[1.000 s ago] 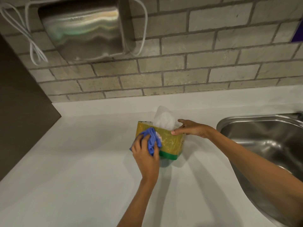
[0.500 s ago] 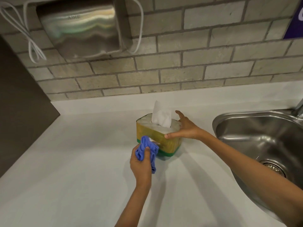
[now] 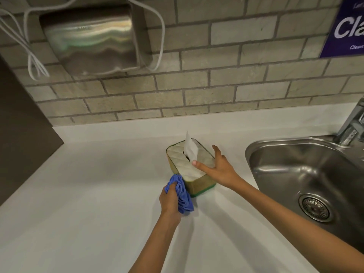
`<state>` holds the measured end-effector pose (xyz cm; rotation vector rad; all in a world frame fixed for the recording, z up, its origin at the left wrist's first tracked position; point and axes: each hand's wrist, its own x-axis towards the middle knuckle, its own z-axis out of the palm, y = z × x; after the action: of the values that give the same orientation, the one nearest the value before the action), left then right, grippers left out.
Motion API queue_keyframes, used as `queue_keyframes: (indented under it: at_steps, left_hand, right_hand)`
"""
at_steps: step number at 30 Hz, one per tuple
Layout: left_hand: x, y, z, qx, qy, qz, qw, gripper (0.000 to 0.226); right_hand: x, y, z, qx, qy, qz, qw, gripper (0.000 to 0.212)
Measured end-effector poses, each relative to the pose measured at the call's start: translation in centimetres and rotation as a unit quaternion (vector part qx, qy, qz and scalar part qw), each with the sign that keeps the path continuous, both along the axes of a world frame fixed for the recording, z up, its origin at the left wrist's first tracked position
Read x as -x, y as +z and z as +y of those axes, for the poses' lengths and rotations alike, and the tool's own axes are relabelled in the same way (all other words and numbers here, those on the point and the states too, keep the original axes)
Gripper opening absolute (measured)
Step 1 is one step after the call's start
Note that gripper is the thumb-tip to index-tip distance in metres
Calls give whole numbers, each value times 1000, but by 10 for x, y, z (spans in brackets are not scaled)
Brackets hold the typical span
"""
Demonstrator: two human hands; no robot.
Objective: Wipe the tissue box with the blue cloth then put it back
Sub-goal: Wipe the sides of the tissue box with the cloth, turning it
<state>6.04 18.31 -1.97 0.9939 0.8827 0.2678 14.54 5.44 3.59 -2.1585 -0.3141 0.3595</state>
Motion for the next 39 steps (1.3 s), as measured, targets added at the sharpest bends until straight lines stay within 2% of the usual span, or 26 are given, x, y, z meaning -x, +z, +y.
queue_keyframes:
  at_steps: [4,7,15,17,20,22,24,30,33,39]
  left_hand:
    - [-7,6,16,-13,1,31,999,9]
    - [-13,12,28,-15,-16,36,999,18]
    - [-21,17,53,-41,-53,32,997,18]
    - [-18,16,57,-42,-62,29,997,15]
    - [-9,13,61,-40,-66,25,997,14]
    - [-2,10,60,-47,-73,22,996,15]
    - [3,9,57,-64,-75,22,995,16]
    - [11,8,46,-122,-93,41,987,11]
    - [10,9,44,-138,-101,40,984,12]
    - [7,12,45,-159,-113,31,980,13]
  right_hand:
    - [9,7,-13,-48,14,73,996,95]
    - [15,15,-16,-76,28,116,990,87]
    - [30,8,-25,-62,75,159,983,100]
    - [27,11,-34,-16,78,107,991,104]
    - [15,18,-45,64,46,-49,996,115]
    - [5,16,-46,108,63,-135,983,125]
    - [-4,9,-42,162,99,-183,965,134]
    - [-14,-21,-30,246,152,-170,942,151]
    - [-23,-21,-29,235,157,-147,948,153]
    - [-34,-25,-28,210,182,-158,948,153]
